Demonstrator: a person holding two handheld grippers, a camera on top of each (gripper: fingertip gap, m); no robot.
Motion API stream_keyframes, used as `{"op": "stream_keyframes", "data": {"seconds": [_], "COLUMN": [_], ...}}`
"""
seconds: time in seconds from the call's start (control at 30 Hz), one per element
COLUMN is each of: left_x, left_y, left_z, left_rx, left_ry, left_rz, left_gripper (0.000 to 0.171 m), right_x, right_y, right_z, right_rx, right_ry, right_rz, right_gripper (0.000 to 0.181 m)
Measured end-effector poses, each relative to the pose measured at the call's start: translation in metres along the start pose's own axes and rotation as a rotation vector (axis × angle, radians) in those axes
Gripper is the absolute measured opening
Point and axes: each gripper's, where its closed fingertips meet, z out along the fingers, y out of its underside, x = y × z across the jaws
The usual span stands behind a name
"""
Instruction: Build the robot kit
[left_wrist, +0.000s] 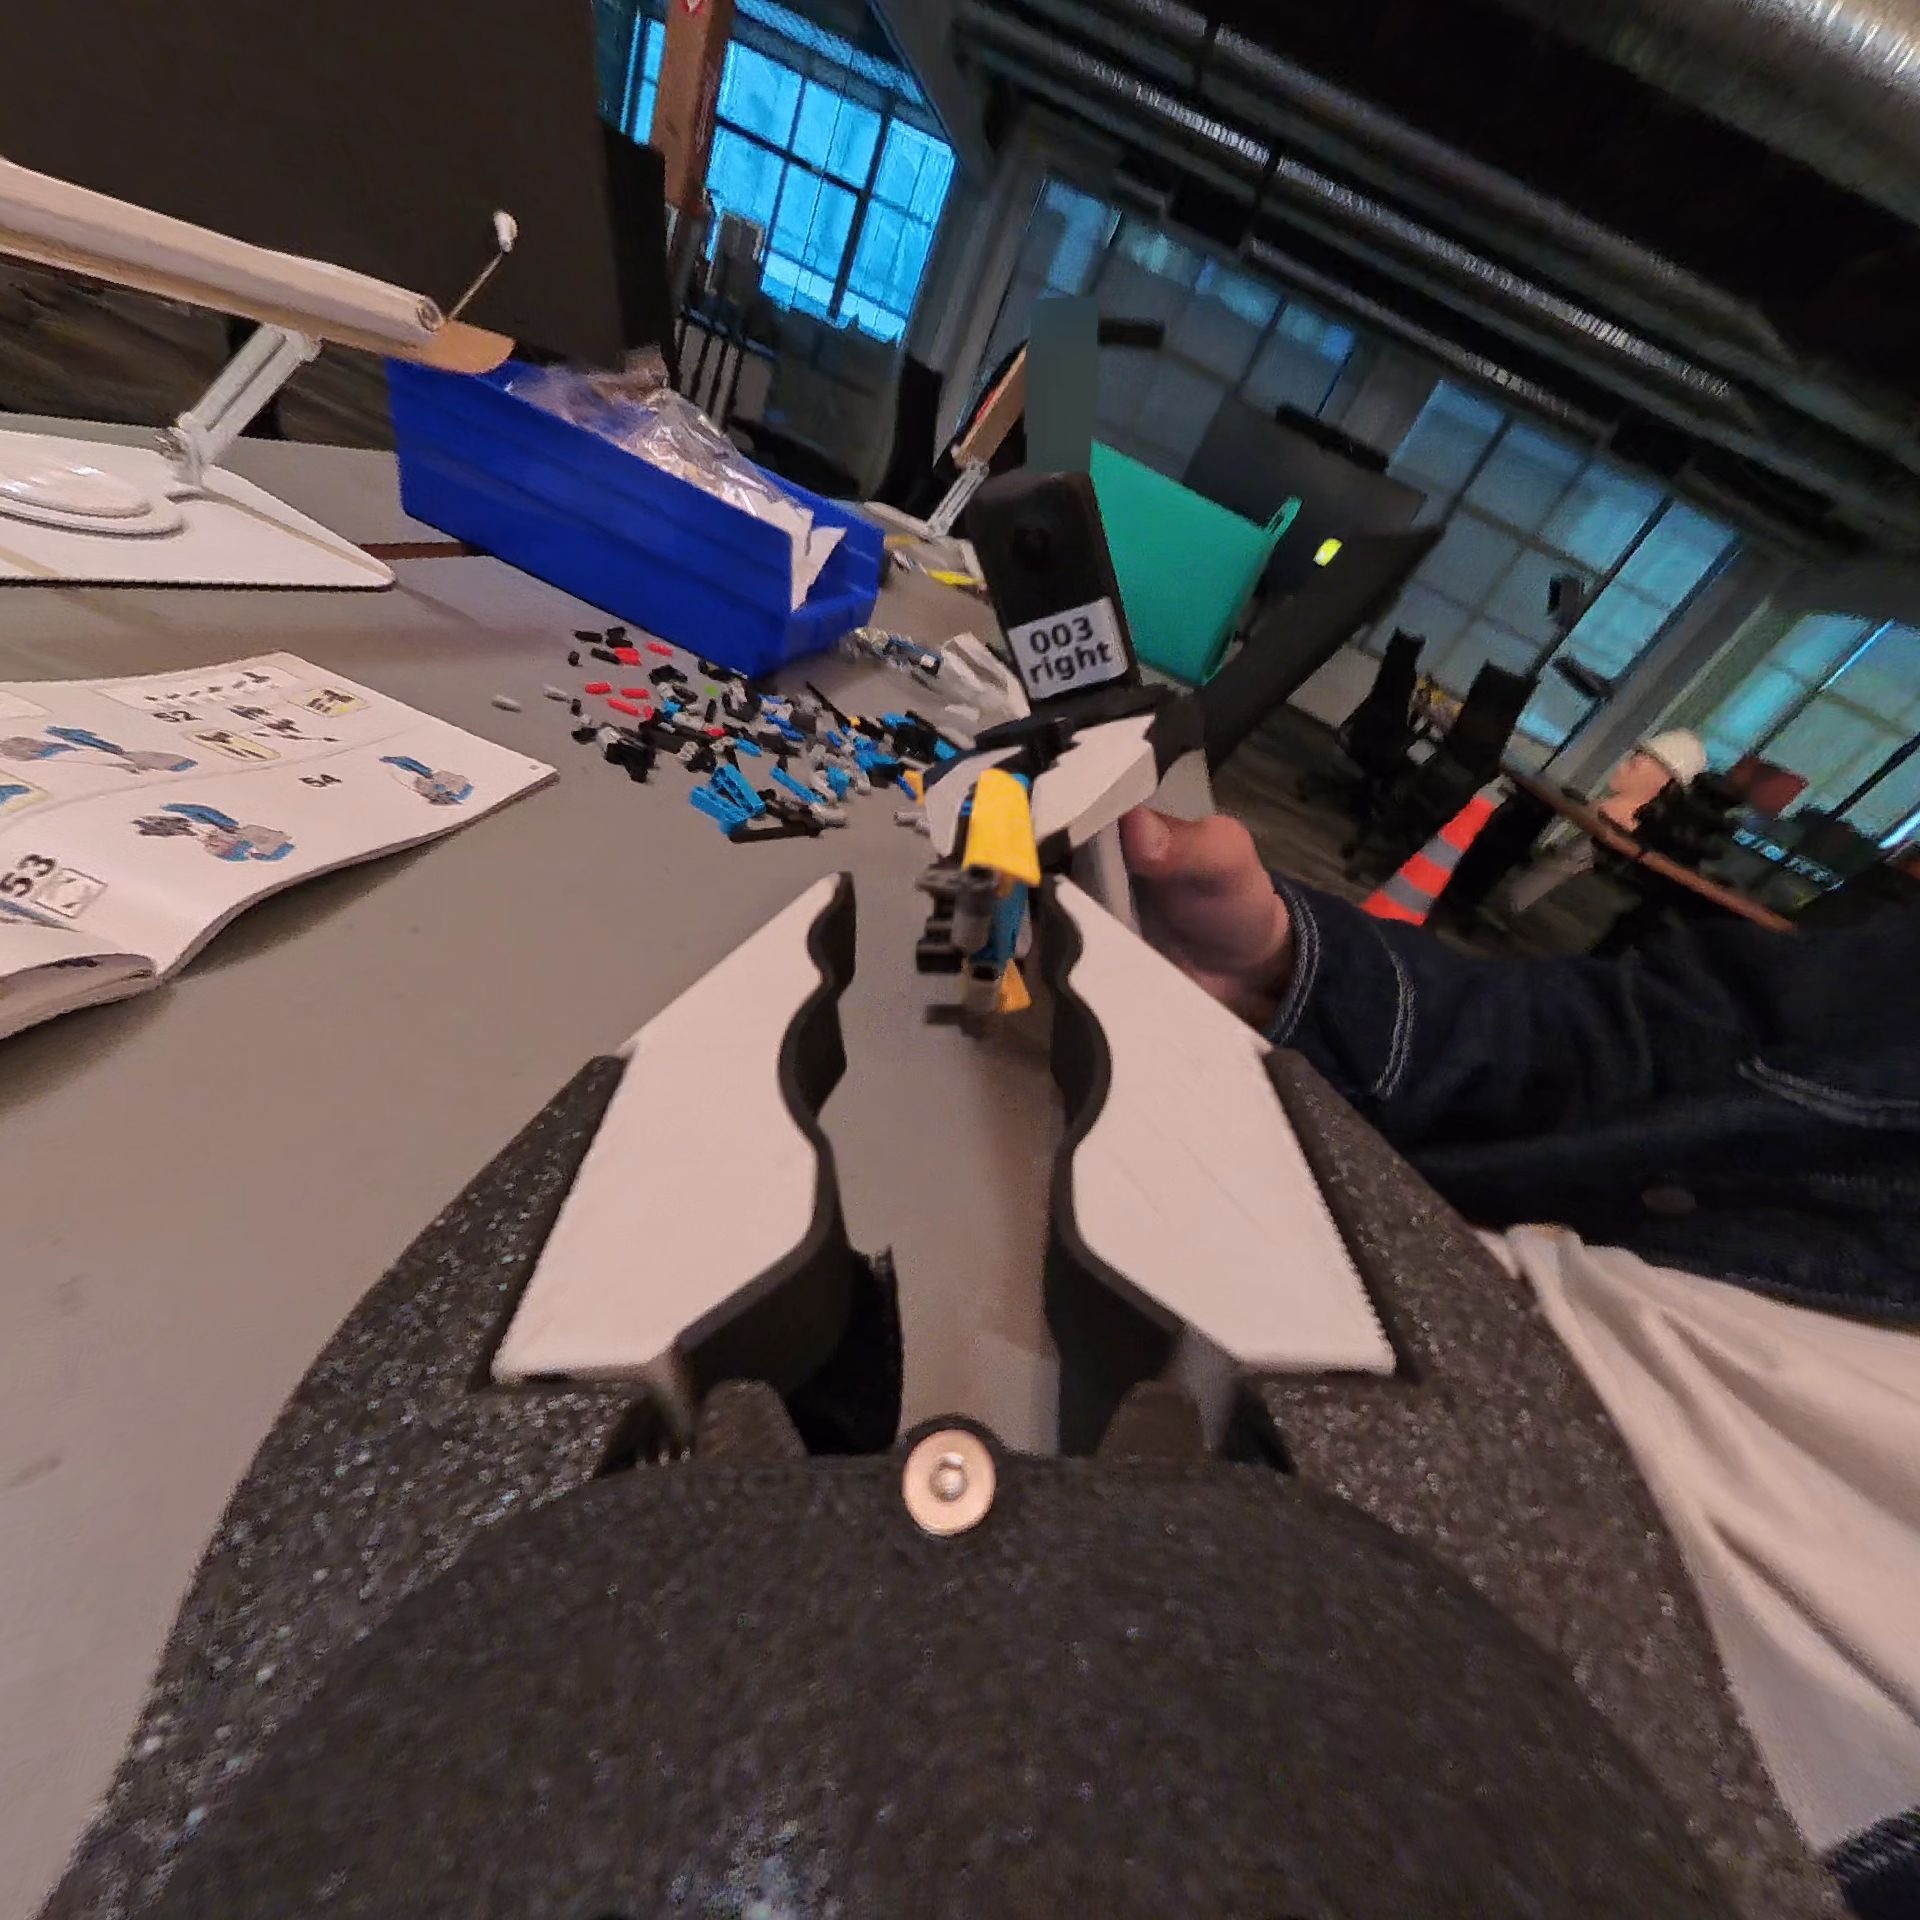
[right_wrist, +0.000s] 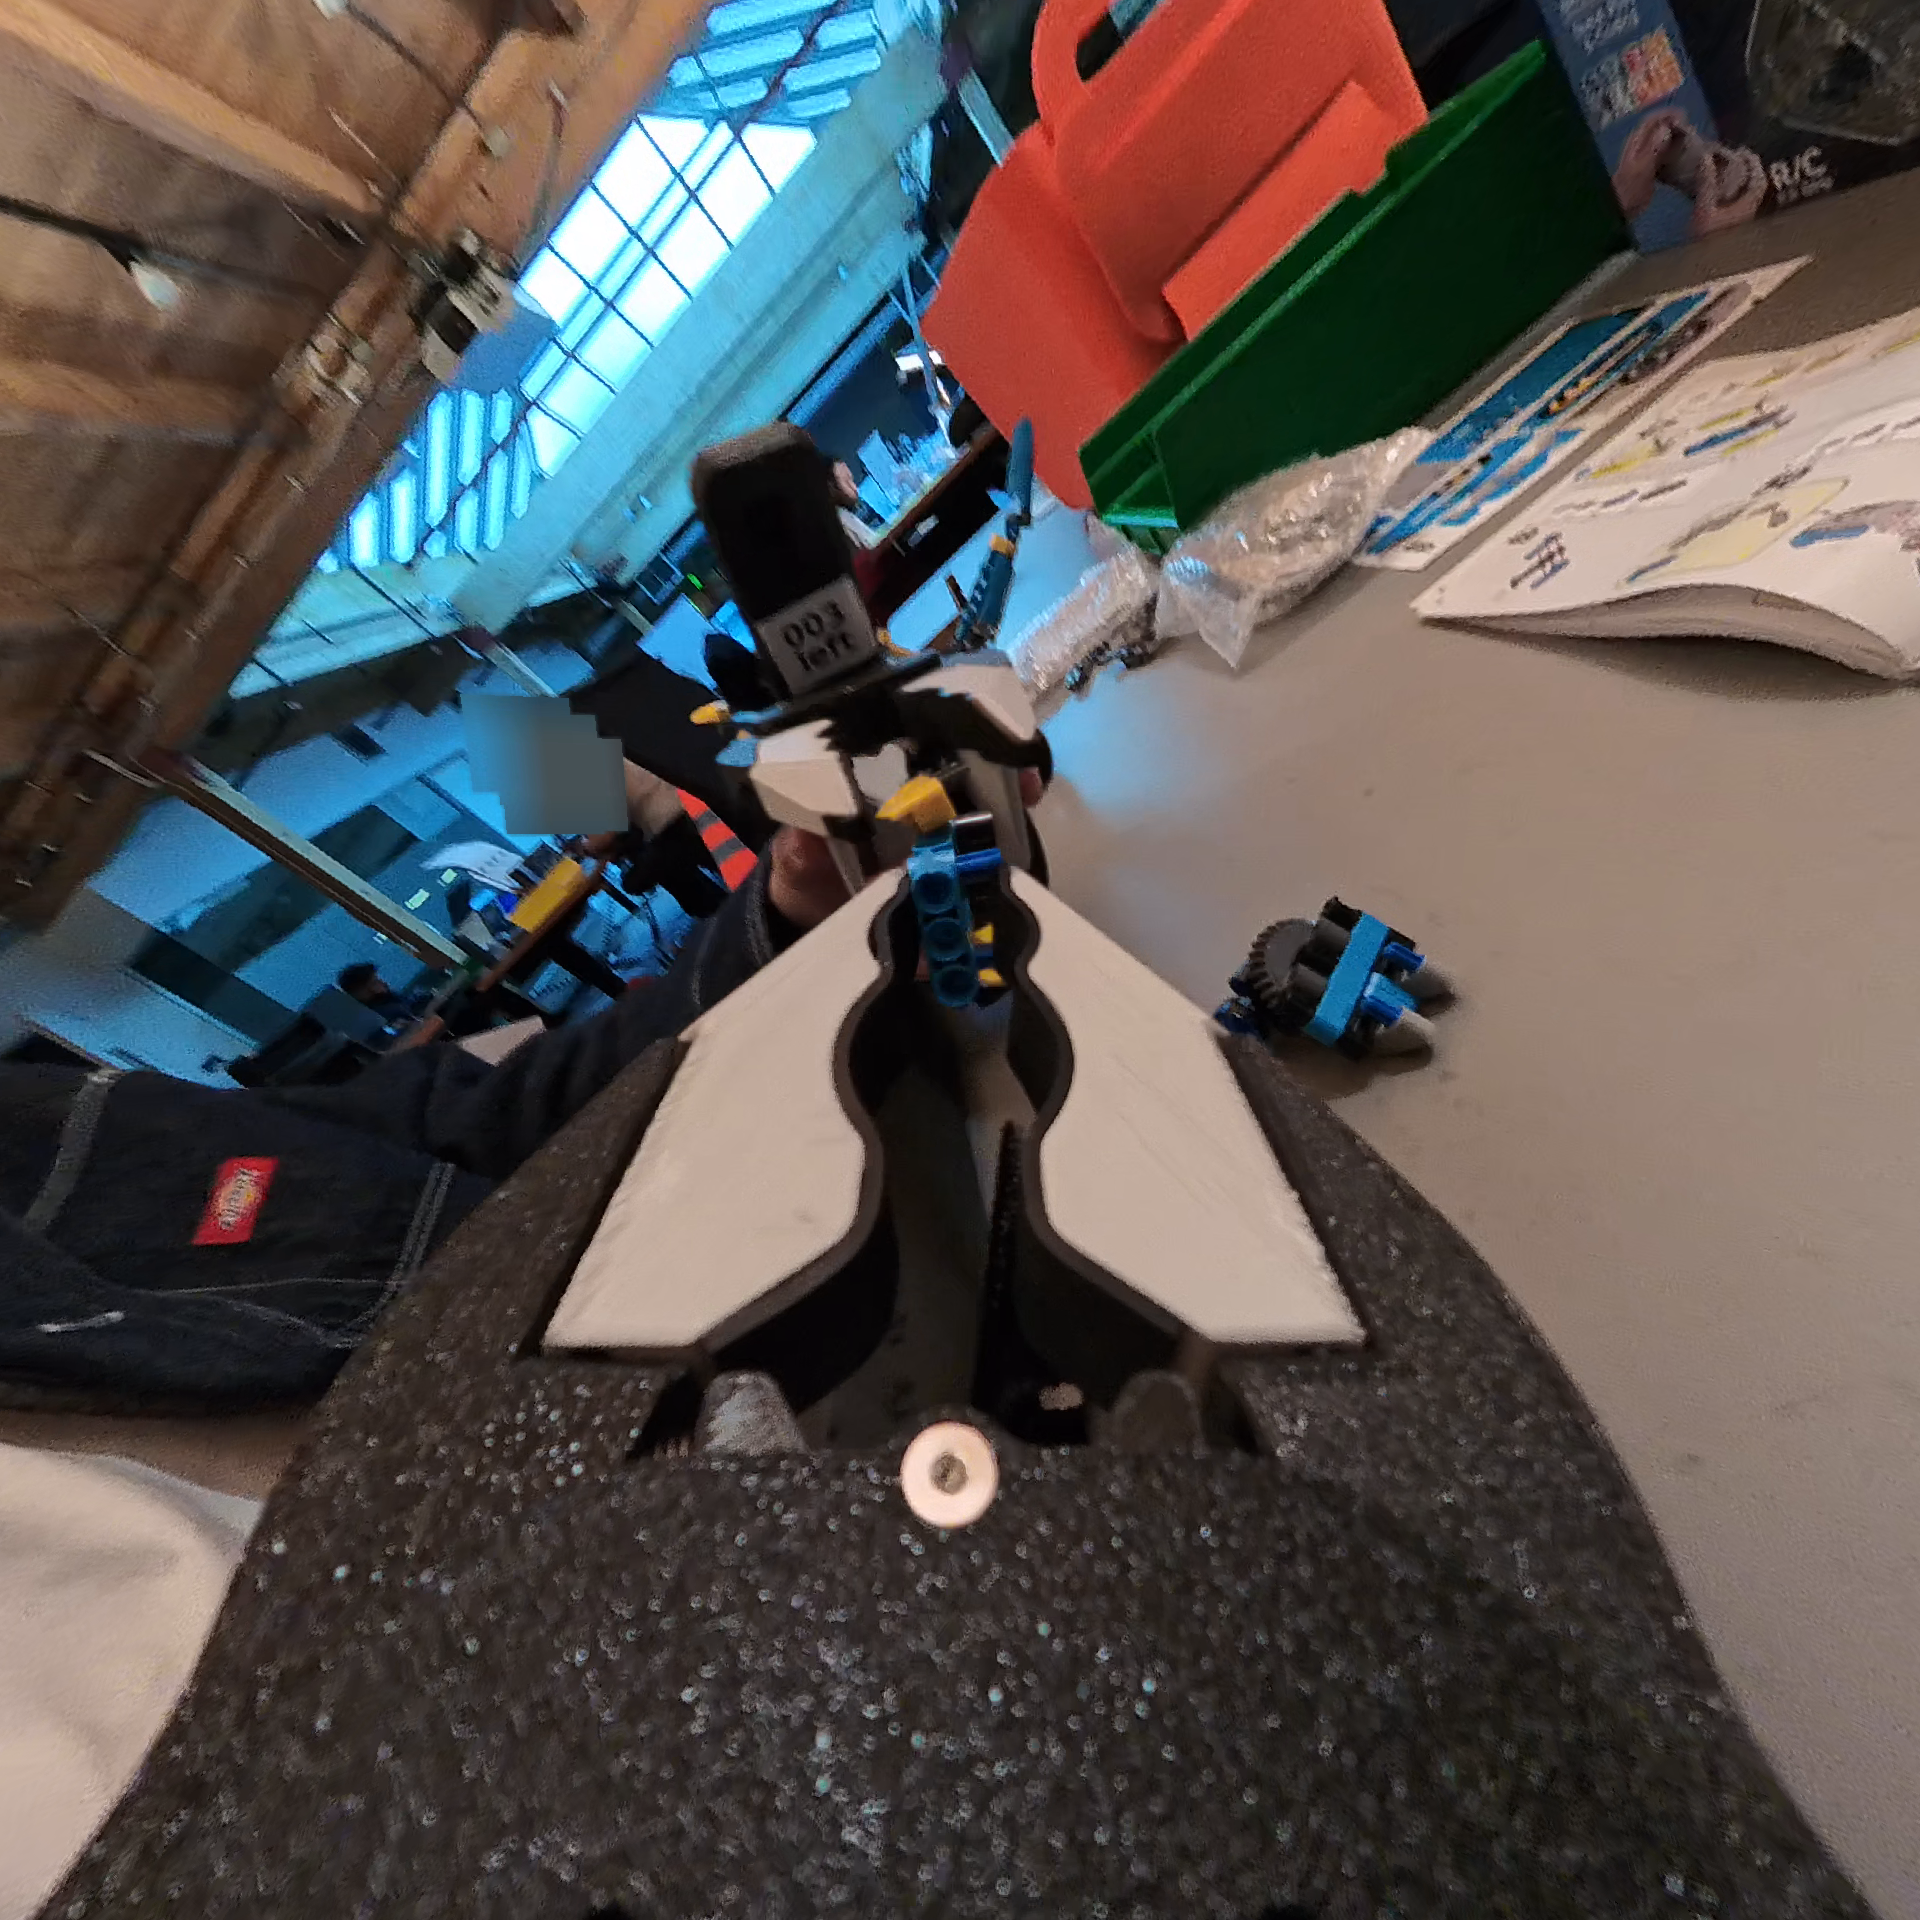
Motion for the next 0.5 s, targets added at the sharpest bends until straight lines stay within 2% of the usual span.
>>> {"op": "stream_keyframes", "data": {"seconds": [0.1,0.27,0.5], "left_x": [0.005,0.011,0.011], "left_y": [-0.002,0.001,-0.003], "left_z": [-0.002,0.002,-0.001], "left_rx": [0.014,-0.008,0.022], "left_ry": [0.060,0.034,0.037], "left_rz": [-0.050,0.059,0.046], "left_gripper": [0.033,0.013,0.008], "right_x": [-0.001,-0.004,-0.005], "right_y": [-0.005,-0.006,-0.003], "right_z": [-0.003,-0.004,-0.001], "right_rx": [0.031,0.042,0.021], "right_ry": [-0.034,-0.068,-0.065], "right_rz": [0.043,0.074,0.056], "right_gripper": [0.013,0.014,0.013]}}
